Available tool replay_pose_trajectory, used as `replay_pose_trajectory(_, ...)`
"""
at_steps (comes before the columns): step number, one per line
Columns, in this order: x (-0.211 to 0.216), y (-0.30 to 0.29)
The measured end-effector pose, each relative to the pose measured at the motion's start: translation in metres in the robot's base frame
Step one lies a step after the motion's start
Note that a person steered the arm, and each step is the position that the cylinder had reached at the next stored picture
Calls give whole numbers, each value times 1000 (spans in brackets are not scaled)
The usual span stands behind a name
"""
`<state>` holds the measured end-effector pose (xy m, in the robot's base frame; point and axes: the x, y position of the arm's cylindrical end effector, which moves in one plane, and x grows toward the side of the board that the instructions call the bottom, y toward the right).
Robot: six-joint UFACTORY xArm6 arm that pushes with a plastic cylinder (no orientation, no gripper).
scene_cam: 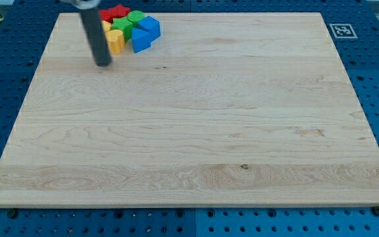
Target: Separate yellow blocks from the red blocks
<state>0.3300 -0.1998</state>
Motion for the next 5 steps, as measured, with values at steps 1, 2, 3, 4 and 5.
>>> replay_pose_trajectory(1, -62, -27)
replay_pose_trajectory(2, -86, -20)
replay_pose_trajectory(3, -86, -8)
replay_pose_trajectory(4, -83, 1)
replay_pose_trajectory(5, -81, 1)
